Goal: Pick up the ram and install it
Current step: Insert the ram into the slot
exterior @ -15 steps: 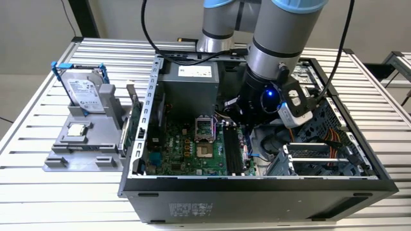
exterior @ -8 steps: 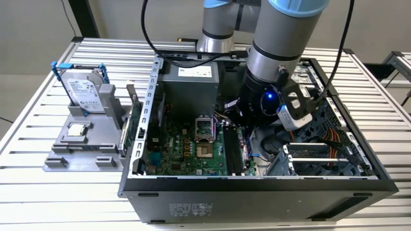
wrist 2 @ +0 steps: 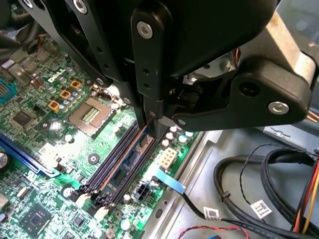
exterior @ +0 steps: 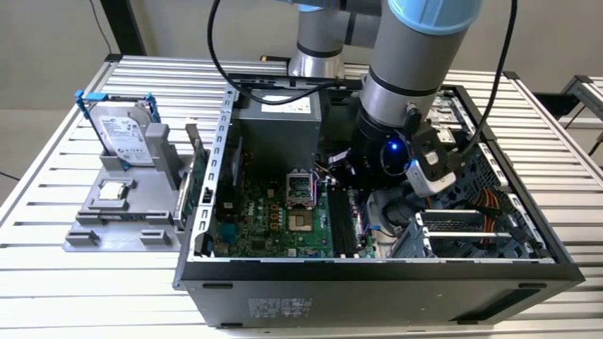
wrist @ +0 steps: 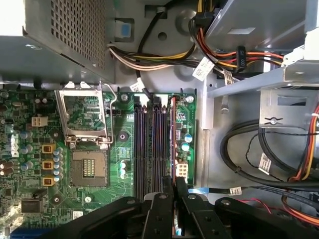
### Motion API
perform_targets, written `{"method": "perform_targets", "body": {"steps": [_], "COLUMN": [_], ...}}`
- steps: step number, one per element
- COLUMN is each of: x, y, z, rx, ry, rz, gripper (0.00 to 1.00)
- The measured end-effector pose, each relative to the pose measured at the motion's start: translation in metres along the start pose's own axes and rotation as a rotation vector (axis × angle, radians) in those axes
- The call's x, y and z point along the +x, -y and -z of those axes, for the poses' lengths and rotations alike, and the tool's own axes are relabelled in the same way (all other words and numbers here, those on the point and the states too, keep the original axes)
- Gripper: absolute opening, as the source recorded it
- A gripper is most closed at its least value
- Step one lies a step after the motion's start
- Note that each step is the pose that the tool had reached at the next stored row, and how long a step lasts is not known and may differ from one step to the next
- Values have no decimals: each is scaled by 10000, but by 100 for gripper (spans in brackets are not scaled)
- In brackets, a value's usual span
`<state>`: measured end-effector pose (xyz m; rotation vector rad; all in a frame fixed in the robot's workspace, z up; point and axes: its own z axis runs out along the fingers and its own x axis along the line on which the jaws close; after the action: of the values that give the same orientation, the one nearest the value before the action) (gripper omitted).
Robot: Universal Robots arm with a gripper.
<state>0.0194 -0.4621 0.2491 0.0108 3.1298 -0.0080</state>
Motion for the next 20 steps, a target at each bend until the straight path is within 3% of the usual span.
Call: {"method": "perform_targets", "body": {"steps": [20], "x": [28], "y": [58], "z": [-115], "rx": [10], "ry": [0], "rz": [1], "gripper": [0]}}
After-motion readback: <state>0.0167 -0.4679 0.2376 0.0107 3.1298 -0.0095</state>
